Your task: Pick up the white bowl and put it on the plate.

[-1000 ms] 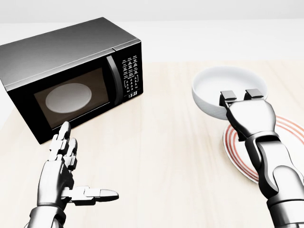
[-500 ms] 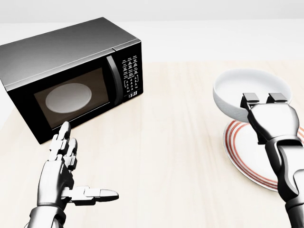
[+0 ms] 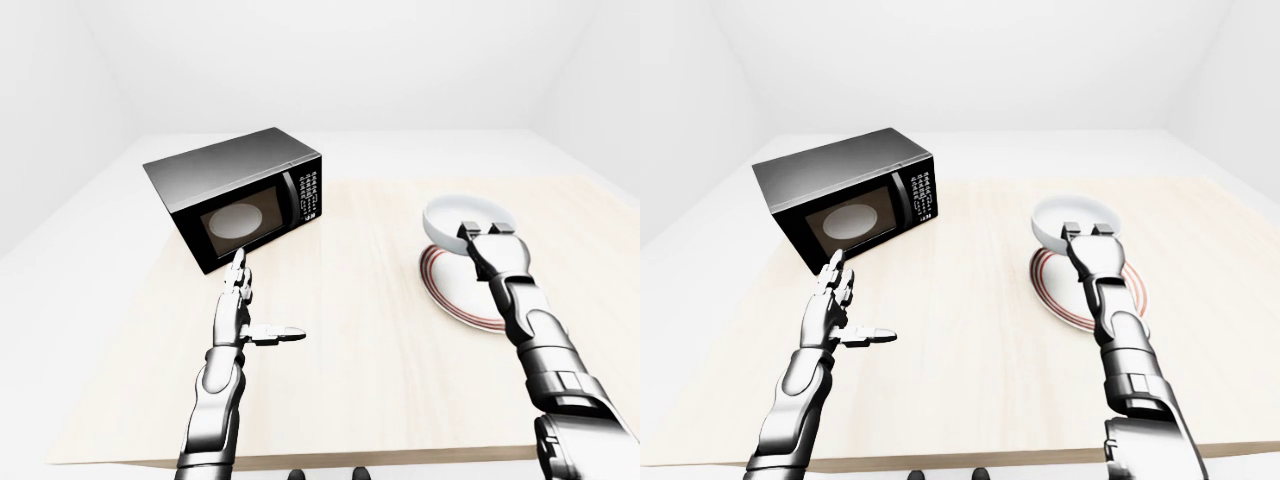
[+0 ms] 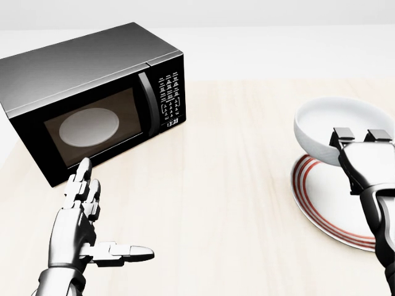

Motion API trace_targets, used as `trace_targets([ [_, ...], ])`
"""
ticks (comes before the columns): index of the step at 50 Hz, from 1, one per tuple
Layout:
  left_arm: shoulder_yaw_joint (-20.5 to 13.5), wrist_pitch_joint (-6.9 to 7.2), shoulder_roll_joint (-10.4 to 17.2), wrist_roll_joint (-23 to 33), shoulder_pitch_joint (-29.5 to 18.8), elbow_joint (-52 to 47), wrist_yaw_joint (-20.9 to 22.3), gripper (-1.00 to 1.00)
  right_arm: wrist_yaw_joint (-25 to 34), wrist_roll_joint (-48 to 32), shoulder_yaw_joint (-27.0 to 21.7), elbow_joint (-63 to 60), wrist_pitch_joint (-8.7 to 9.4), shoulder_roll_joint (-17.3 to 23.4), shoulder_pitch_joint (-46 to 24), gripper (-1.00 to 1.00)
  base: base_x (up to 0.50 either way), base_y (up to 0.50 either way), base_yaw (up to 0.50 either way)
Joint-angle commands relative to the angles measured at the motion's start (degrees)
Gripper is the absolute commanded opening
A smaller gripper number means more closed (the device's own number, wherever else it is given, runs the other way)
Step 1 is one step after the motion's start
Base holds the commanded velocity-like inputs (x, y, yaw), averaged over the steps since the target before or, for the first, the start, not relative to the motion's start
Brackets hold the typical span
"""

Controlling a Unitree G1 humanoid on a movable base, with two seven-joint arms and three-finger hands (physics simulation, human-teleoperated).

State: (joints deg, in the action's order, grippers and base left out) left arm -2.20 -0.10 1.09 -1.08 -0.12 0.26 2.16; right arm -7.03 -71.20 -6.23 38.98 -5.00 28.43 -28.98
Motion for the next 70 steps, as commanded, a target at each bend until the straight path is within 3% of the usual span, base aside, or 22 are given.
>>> trace_targets([
  [1, 0.0, 0.0, 0.0, 0.0, 0.0, 0.0, 0.0, 1.0, -2.5, 7.3, -0.5, 3.1, 0.0, 1.3, -1.1, -1.0, 0.0, 0.0, 0.0],
  [70, 0.0, 0.0, 0.0, 0.0, 0.0, 0.0, 0.0, 1.0, -9.3, 9.7, 0.9, 14.0, 0.0, 3.7, -0.9, -1.0, 0.0, 0.0, 0.0],
])
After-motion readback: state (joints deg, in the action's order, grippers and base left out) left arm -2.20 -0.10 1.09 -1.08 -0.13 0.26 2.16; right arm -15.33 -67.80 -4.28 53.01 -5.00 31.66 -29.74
